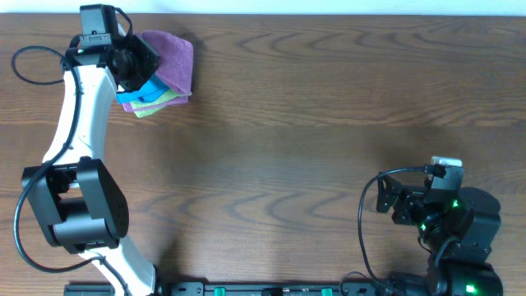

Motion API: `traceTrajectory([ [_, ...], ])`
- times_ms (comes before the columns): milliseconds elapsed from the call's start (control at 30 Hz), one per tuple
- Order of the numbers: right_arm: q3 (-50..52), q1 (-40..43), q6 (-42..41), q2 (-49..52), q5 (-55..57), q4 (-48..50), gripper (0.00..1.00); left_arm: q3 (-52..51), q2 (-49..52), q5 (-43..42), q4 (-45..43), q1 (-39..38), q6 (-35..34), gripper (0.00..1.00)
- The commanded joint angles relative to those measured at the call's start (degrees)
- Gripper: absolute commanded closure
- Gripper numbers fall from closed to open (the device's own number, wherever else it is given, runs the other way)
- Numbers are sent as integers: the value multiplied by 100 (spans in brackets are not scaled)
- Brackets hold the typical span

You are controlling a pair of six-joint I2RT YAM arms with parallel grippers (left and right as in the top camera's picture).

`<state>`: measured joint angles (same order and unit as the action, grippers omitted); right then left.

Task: Fold the cloth
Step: 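Lower the purple cloth onto the top of the cloth stack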

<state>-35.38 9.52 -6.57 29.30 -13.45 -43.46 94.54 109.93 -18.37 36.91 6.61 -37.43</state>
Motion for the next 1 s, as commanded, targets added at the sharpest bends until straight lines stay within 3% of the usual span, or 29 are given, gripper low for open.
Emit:
traceTrajectory([
  [0, 26, 11, -66, -9, 15, 9, 1, 118, -186, 511, 164, 24, 153, 94],
  [300, 26, 11, -66, -9, 15, 9, 1, -107, -184, 997, 208, 175, 186, 94],
  [967, 26, 11, -66, -9, 15, 9, 1, -1698, -181, 625, -1366, 387, -391, 94],
])
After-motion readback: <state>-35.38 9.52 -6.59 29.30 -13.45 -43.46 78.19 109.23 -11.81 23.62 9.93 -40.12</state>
